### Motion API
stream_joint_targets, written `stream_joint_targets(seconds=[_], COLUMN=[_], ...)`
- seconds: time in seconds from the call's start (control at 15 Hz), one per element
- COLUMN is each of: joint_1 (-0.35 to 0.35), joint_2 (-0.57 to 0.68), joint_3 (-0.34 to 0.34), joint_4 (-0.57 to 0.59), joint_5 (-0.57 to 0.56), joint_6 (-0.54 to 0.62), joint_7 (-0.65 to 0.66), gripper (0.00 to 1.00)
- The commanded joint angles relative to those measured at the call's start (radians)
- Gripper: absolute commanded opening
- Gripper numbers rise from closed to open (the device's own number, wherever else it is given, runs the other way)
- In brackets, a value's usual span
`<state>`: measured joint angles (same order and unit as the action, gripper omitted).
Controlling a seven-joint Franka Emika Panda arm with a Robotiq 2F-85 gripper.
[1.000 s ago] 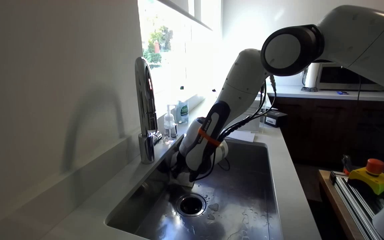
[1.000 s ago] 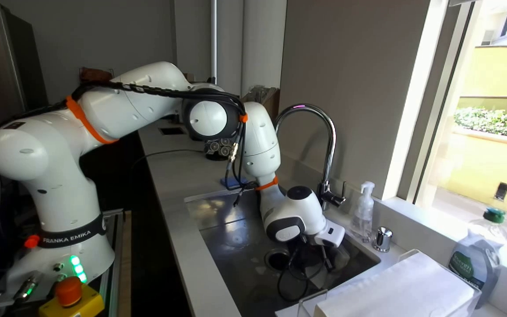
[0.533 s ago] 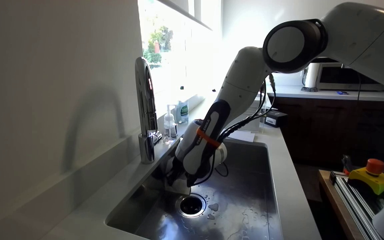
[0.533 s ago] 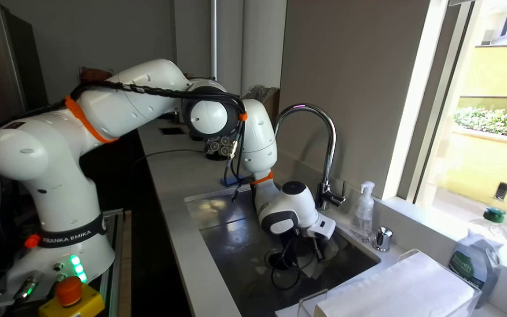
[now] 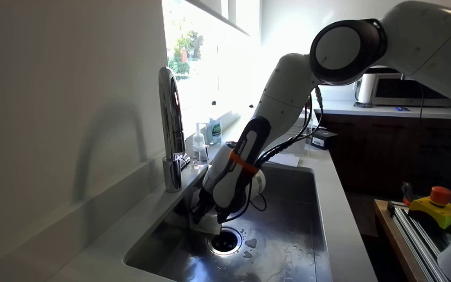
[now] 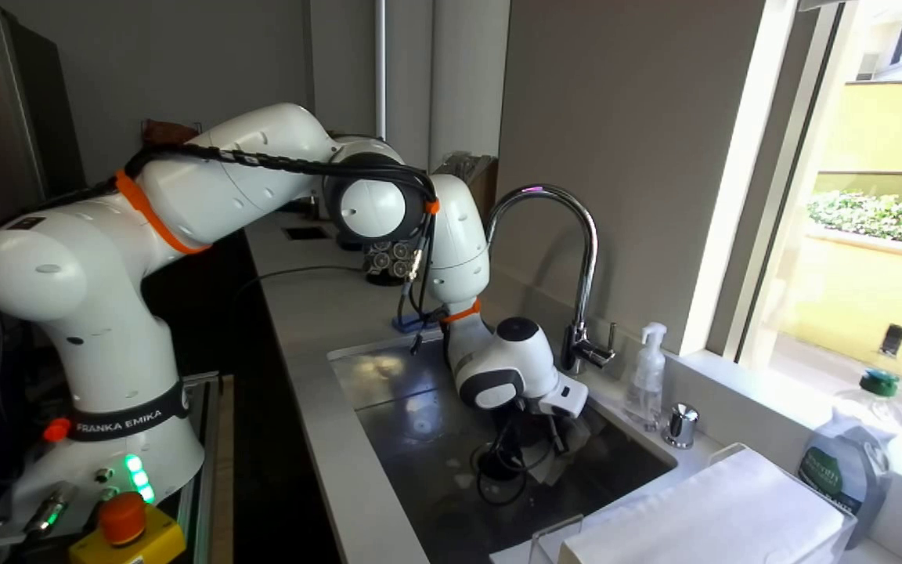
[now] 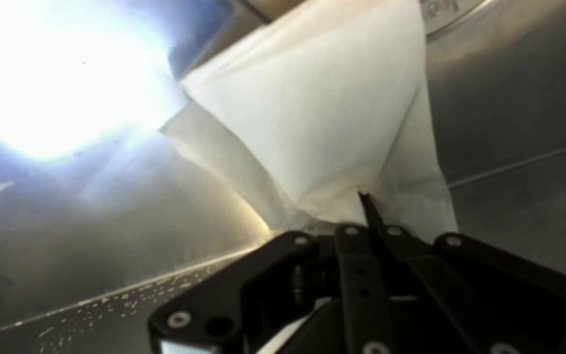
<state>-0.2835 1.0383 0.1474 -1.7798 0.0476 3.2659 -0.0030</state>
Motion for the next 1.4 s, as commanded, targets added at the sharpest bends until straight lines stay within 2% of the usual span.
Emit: stream_joint_targets(seconds=[0.0, 0.33, 0.67, 0.93, 1.33], joint_1=[0.011, 0.022, 0.018, 0.019, 0.029], joint_2=[-0.009, -0.017, -0.035, -0.048, -0.046], joint_3=[-0.033, -0.112, -0.162, -0.179, -0.156], joint_4=[0.009, 0.033, 0.046, 0.04, 0.04], joint_5=[-0.003, 0.006, 0.015, 0.015, 0.009], joint_6=[0.004, 0.02, 0.024, 0.029, 0.023], joint_7=[0.007, 0.014, 0.023, 0.025, 0.021], gripper=[0.0, 0.0, 0.0, 0.0, 0.0])
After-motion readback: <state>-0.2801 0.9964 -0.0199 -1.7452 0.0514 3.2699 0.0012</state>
